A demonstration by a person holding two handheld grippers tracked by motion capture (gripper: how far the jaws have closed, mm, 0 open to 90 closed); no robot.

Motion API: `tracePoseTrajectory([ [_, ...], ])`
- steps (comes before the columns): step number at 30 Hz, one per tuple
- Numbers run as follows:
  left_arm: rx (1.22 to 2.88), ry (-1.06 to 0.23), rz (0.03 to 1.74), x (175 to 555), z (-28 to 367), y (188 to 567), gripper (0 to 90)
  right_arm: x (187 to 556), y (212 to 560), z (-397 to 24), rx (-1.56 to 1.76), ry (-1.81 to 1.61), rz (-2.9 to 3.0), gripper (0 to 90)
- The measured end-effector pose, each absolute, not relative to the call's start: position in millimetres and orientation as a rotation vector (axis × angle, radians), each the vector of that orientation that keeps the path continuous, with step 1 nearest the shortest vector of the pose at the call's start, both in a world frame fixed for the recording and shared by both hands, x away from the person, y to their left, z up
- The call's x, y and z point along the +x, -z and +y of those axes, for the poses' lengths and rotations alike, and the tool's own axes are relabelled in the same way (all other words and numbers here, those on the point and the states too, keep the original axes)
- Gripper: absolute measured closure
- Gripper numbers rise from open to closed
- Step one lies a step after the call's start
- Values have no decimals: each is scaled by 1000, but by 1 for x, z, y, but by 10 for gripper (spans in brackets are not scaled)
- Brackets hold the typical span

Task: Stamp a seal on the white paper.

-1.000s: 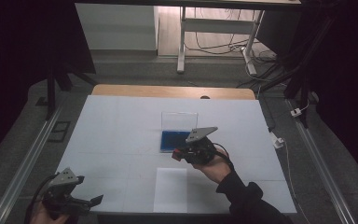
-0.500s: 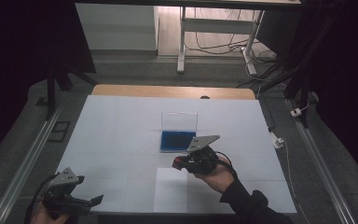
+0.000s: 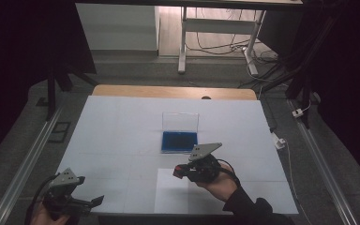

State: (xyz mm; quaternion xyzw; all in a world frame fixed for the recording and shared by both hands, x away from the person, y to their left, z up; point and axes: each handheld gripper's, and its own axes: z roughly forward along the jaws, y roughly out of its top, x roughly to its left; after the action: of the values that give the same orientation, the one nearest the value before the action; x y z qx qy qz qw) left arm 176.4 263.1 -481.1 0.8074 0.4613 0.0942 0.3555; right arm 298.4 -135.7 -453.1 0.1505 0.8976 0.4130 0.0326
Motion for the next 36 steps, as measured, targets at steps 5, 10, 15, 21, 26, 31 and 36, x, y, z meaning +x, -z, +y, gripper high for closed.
tracePoseTrajectory([
  [5, 2086, -243, 1192, 176, 263, 481, 9, 294, 457, -132, 444, -1251, 2778, 800],
  [10, 2086, -243, 1192, 176, 263, 481, 9, 293, 461, -128, 413, -1234, 2791, 801],
  [15, 2086, -241, 1192, 177, 263, 481, 10, 293, 467, -124, 404, -1199, 2804, 801],
  [21, 2086, -240, 1192, 177, 263, 481, 10, 294, 477, -116, 363, -1145, 2834, 801],
  [26, 2083, -237, 1191, 177, 264, 481, 10, 294, 488, -110, 333, -1110, 2848, 801],
  [31, 2082, -236, 1191, 177, 264, 481, 10, 295, 498, -105, 301, -1073, 2865, 801],
  [36, 2081, -235, 1191, 177, 264, 481, 10, 295, 501, -104, 304, -1068, 2870, 801],
])
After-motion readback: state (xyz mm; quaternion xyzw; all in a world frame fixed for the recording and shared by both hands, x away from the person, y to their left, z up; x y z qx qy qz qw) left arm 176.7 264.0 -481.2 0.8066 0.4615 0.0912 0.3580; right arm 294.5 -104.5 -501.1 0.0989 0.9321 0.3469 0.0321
